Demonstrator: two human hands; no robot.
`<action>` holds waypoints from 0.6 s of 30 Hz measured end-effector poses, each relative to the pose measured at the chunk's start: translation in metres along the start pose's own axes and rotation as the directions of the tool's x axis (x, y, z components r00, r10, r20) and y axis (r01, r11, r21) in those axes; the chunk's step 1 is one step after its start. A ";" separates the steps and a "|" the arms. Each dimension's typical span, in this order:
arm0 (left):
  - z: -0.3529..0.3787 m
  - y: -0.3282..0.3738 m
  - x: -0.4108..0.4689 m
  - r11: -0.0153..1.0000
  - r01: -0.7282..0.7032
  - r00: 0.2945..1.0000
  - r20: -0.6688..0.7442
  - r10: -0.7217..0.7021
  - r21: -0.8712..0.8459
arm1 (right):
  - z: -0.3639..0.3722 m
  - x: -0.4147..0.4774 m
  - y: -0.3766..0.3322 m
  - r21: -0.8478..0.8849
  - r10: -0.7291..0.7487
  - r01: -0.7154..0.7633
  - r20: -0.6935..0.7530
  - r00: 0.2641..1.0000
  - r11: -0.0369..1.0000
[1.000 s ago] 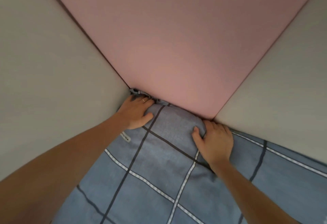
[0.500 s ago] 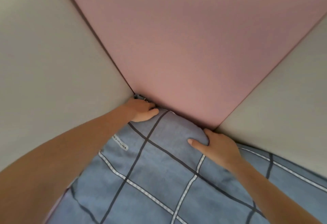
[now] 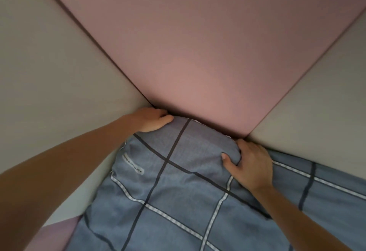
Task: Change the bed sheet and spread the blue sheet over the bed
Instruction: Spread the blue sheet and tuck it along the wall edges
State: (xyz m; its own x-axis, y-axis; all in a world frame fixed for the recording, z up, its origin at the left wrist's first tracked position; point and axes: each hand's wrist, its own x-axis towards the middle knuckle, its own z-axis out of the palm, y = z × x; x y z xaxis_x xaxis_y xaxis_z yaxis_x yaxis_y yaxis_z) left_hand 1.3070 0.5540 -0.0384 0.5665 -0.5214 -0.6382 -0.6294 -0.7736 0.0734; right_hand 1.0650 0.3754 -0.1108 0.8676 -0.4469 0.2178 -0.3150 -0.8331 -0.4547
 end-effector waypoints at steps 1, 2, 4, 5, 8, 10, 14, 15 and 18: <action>0.001 -0.001 0.004 1.000 0.017 1.000 0.003 -0.017 -0.009 | 0.001 0.000 0.002 -0.008 -0.008 0.008 -0.008 1.000 1.000; 0.003 -0.002 0.007 1.000 0.019 0.999 -0.026 -0.019 0.006 | 0.002 0.001 0.004 -0.008 -0.015 0.015 -0.004 1.000 1.000; 0.014 -0.003 0.012 0.996 0.065 0.986 -0.159 -0.053 0.068 | 0.006 0.003 0.006 -0.003 -0.024 0.024 0.007 1.000 1.000; 0.022 -0.001 0.013 0.991 0.106 0.967 -0.241 -0.083 0.085 | 0.008 0.001 0.008 0.000 -0.020 0.020 0.004 1.000 1.000; 0.034 0.012 0.013 0.973 0.229 0.891 -0.411 -0.193 0.040 | 0.010 0.002 0.008 0.028 -0.036 0.037 -0.010 0.999 0.999; 0.036 0.026 0.008 0.932 0.354 0.821 -0.453 -0.347 -0.071 | 0.007 0.004 0.006 0.042 -0.058 0.057 0.008 0.998 0.997; 0.046 0.089 -0.041 0.898 0.254 0.770 -0.487 -0.412 -0.358 | -0.017 0.004 0.001 0.044 -0.046 0.038 0.189 0.981 0.998; 0.052 0.102 -0.056 0.901 0.179 0.801 -0.474 -0.367 -0.395 | -0.023 0.002 -0.001 0.034 -0.062 0.056 0.215 0.975 0.998; 0.079 0.130 -0.097 0.943 0.131 0.911 -0.339 -0.237 -0.307 | -0.063 -0.025 0.003 -0.079 -0.129 0.144 0.177 0.976 0.986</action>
State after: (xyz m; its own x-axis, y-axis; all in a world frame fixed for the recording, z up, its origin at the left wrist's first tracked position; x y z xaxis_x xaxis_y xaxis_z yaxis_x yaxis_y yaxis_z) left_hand 1.1286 0.5327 -0.0275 0.8451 -0.4135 -0.3389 -0.3556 -0.9081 0.2213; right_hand 1.0184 0.3633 -0.0635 0.9552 -0.2713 0.1185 -0.2157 -0.9120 -0.3490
